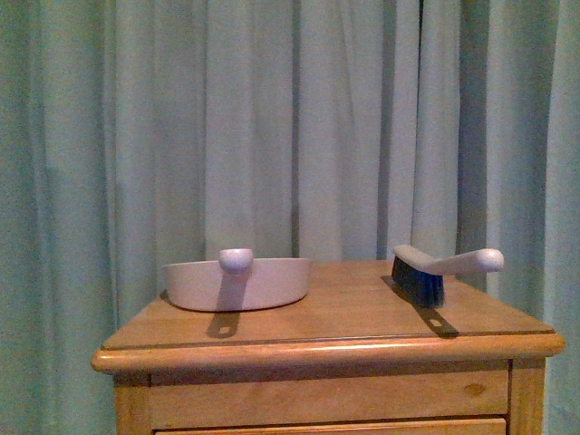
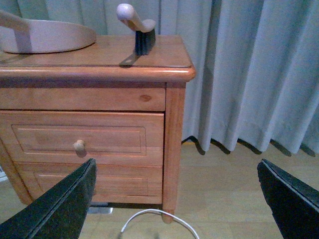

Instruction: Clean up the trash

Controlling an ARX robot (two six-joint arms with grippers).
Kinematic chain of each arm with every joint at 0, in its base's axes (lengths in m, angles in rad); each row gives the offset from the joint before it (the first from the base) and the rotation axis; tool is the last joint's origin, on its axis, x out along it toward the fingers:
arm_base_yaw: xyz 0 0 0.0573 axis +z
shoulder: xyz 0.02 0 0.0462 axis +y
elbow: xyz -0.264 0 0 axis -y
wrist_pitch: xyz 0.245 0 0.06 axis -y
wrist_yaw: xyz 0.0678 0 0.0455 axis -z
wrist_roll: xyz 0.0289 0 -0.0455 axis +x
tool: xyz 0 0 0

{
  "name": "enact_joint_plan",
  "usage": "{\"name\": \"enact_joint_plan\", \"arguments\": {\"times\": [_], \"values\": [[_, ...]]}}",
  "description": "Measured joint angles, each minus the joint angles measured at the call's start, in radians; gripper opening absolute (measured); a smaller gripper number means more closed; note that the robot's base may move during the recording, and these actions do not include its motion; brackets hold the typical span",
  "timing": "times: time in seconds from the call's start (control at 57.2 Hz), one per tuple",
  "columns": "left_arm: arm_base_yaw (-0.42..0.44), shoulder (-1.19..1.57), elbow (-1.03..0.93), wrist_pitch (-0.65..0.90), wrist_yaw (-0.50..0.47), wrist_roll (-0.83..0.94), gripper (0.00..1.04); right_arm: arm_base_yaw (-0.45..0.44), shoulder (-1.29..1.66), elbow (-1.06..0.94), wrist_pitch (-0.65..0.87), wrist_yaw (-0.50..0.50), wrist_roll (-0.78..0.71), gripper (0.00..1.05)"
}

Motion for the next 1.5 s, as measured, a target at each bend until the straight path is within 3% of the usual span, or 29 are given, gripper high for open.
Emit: {"name": "enact_joint_plan", "arguments": {"times": [1.504], "values": [[0.0,0.0,0.0,0.0,0.0,0.0,0.97,0.0,0.0,0.0,0.0,0.001,0.0,0.97]]}}
